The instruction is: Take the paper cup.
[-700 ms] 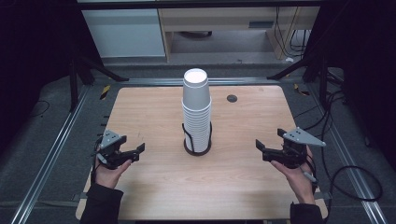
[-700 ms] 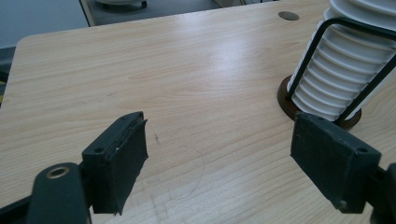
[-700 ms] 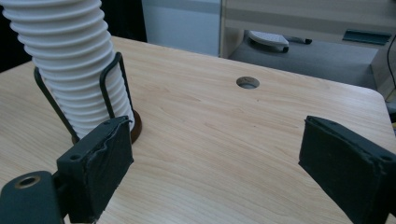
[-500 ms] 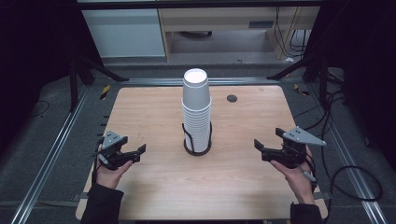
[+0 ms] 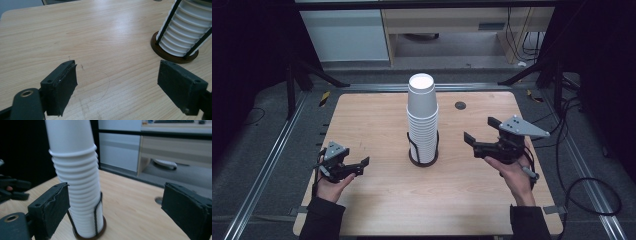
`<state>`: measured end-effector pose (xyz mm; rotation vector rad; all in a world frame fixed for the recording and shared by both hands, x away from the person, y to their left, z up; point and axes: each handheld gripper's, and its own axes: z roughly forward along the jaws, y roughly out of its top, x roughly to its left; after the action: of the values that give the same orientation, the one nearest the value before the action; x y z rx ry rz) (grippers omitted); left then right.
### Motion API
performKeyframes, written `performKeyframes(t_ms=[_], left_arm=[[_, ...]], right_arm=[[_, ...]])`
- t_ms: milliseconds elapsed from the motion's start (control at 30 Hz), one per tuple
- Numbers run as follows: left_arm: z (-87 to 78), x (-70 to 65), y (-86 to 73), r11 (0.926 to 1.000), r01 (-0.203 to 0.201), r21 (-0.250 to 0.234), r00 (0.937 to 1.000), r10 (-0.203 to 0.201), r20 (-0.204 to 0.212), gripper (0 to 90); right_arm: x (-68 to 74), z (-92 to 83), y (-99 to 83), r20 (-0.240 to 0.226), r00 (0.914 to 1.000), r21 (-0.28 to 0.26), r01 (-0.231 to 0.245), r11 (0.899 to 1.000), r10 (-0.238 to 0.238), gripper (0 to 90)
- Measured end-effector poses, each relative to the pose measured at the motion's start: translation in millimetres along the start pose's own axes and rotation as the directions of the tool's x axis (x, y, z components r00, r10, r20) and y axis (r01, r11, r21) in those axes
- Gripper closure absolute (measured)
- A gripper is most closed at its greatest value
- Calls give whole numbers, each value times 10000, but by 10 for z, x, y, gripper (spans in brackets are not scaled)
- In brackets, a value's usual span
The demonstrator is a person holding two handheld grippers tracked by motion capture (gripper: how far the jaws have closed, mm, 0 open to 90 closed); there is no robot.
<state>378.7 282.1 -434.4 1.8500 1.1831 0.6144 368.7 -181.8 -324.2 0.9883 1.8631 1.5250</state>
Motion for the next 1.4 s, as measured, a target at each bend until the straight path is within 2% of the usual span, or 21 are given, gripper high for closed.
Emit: performKeyframes(t_ms=[100, 133, 233, 533, 633, 867, 1033, 1200, 1400], left_arm=[[-13, 25, 1, 10000, 60, -58, 10000, -60, -69, 153], [-13, 25, 1, 10000, 60, -58, 10000, -60, -69, 154], [-16, 35, -1, 10000, 62, -50, 9999, -62, -127, 154], [9, 34, -8, 10000, 4, 38, 9998, -3, -176, 155], [21, 29, -7, 10000, -41, 61, 9999, 42, -145, 155], [34, 8, -4, 10000, -74, 45, 9999, 74, -89, 156], [45, 2, -6, 9999, -94, 85, 9999, 94, -56, 158], [58, -6, -11, 9999, -93, 108, 10000, 94, -31, 159], [66, -21, -13, 9998, -131, 139, 9999, 130, 7, 159]], right_arm=[[109, 125, 190, -475, 9989, -234, 42, 9997, -53, 79], [109, 125, 190, -475, 9989, -234, 42, 9997, -53, 79], [193, 246, 346, -597, 9978, -254, 259, 9993, -274, 77], [303, 510, 538, -1021, 9947, -523, 100, 9986, -153, 74], [377, 671, 543, -1239, 9922, -556, 62, 9984, -130, 73], [476, 902, 503, -1418, 9898, -363, 117, 9993, -167, 70], [518, 1070, 483, -1415, 9898, -324, 95, 9994, -140, 69], [533, 1161, 470, -1293, 9914, -222, 186, 9996, -213, 69], [531, 1276, 434, -1186, 9929, -287, -11, 9996, -23, 70]])
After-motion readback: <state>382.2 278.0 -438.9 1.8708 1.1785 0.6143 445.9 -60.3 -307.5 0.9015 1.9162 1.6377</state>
